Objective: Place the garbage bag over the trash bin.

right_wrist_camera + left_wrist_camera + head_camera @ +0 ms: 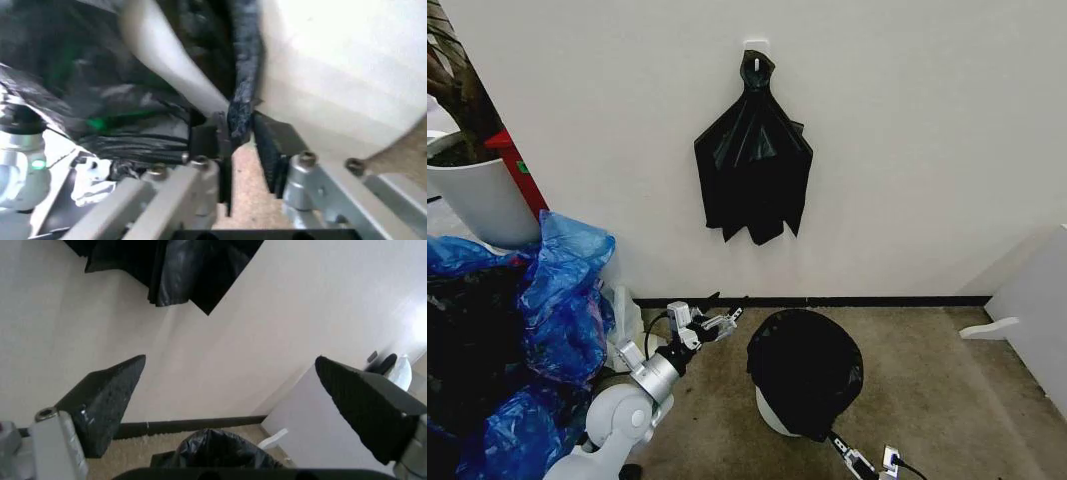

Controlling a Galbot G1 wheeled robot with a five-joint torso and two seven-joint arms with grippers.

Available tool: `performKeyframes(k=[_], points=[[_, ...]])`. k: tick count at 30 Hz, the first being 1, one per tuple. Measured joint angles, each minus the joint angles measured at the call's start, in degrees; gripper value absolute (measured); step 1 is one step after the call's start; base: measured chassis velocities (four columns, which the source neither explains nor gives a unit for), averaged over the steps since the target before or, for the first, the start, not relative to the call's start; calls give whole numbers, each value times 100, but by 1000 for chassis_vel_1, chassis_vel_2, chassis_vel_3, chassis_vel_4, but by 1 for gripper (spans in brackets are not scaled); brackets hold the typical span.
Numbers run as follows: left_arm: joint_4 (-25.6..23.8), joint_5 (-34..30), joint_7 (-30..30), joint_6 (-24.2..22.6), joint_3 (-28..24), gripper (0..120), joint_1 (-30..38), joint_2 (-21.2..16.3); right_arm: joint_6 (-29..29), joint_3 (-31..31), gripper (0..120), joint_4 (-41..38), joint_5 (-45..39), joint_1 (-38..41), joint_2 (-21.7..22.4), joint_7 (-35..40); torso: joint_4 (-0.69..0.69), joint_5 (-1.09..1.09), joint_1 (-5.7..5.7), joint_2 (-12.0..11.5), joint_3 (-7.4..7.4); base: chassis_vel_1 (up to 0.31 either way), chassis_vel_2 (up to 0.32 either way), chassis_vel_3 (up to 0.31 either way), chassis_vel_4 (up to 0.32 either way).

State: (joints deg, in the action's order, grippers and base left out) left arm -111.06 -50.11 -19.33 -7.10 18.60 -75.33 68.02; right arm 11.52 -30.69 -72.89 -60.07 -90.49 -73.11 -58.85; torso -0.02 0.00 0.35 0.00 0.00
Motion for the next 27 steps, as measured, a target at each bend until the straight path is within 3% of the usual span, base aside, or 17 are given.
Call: performKeyframes(k=[3, 25, 27], points=[[-3, 9, -7, 14, 0, 100, -8, 5, -55, 7, 0, 34, 34, 20, -20, 131, 0, 0, 0, 1, 0, 0, 0, 0, 0], [-4, 50, -31, 59, -1, 100, 22, 20, -393, -25, 0, 426, 630, 216, -29, 831, 0, 0, 0, 1, 0, 0, 0, 0, 0], [-4, 50, -31, 68, 0, 100, 18, 30, -501, -20, 6, 432, 945, 195, -49, 825, 0, -1, 0, 1, 0, 0, 0, 0, 0]])
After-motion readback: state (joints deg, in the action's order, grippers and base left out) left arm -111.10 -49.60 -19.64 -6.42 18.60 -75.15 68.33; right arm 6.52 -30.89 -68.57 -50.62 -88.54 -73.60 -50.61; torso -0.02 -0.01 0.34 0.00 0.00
